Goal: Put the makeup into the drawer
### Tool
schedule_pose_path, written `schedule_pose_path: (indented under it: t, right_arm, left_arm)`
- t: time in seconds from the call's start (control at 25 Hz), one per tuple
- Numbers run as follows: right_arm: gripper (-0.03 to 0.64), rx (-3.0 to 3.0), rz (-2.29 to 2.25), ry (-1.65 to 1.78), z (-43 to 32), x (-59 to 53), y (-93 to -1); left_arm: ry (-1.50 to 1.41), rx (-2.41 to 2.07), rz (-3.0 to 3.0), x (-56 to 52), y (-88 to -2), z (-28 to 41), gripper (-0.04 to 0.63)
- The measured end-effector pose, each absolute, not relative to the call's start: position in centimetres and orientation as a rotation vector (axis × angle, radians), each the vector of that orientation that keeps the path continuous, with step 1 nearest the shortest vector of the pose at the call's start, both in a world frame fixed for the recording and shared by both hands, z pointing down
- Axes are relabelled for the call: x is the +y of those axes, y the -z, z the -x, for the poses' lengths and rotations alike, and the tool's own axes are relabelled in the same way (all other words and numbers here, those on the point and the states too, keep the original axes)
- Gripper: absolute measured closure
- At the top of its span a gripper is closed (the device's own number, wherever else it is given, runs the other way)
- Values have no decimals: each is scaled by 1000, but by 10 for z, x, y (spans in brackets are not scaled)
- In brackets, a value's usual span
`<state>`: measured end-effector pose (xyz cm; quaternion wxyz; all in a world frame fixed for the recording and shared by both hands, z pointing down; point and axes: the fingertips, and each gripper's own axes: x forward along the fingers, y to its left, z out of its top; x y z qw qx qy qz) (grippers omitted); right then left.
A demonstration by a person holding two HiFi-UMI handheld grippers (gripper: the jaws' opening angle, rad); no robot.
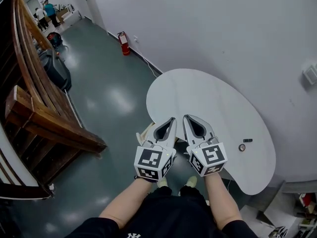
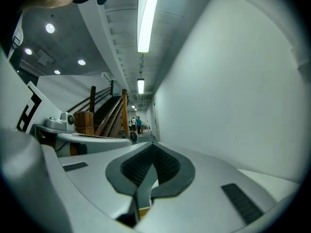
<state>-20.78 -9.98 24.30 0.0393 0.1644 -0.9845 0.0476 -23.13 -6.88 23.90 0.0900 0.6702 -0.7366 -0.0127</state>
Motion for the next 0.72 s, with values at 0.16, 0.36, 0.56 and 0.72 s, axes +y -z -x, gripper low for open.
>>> schedule_pose_path:
  t: [0.16, 0.36, 0.56, 0.72]
  right_arm:
    - [603, -3027, -506, -146, 205, -97, -237]
    - [603, -3032, -506, -140, 203, -95, -232]
    - [603, -3028, -508, -141, 200, -95, -234]
    - [603, -3024, -506, -138, 202, -95, -234]
  left_arm:
    - [40, -2190, -2016, -68, -231, 227, 584]
    - [69, -2205, -2014, -67, -222, 231, 584]
    - [73, -2196, -2013, -69, -224, 227, 584]
    - [78, -2181, -2018, -70, -226, 226, 584]
